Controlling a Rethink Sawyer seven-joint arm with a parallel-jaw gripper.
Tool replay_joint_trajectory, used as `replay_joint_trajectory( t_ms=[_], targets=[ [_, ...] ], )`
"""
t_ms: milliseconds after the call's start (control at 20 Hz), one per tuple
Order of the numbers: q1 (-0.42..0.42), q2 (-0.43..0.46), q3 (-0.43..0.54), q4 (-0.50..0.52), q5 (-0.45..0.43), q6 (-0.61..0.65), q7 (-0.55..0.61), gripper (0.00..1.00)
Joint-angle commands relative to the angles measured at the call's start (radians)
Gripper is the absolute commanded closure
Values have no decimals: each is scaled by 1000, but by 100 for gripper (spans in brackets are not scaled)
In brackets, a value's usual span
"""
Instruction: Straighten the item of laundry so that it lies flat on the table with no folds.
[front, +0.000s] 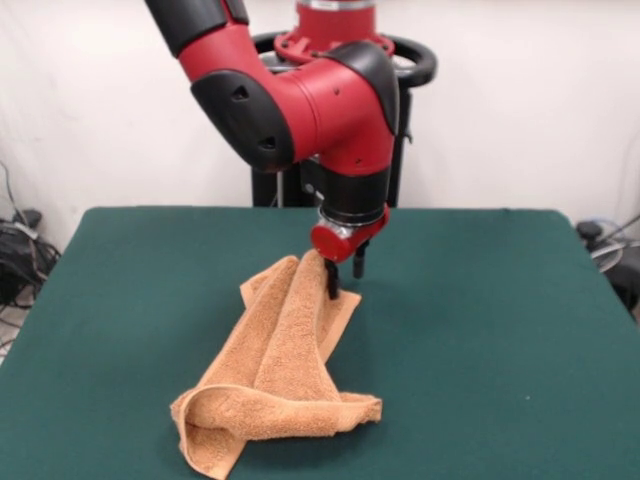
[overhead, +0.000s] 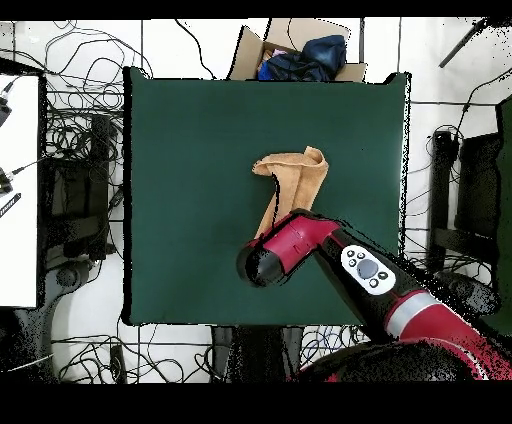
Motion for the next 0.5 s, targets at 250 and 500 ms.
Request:
replay_joint_trajectory(
  t_ms=[250,500],
  targets=[
    [-4,-2,-16,-96,-50,-81,-63,0],
    [-10,-15,-7,-92,-49,-111,-66,0]
  ],
)
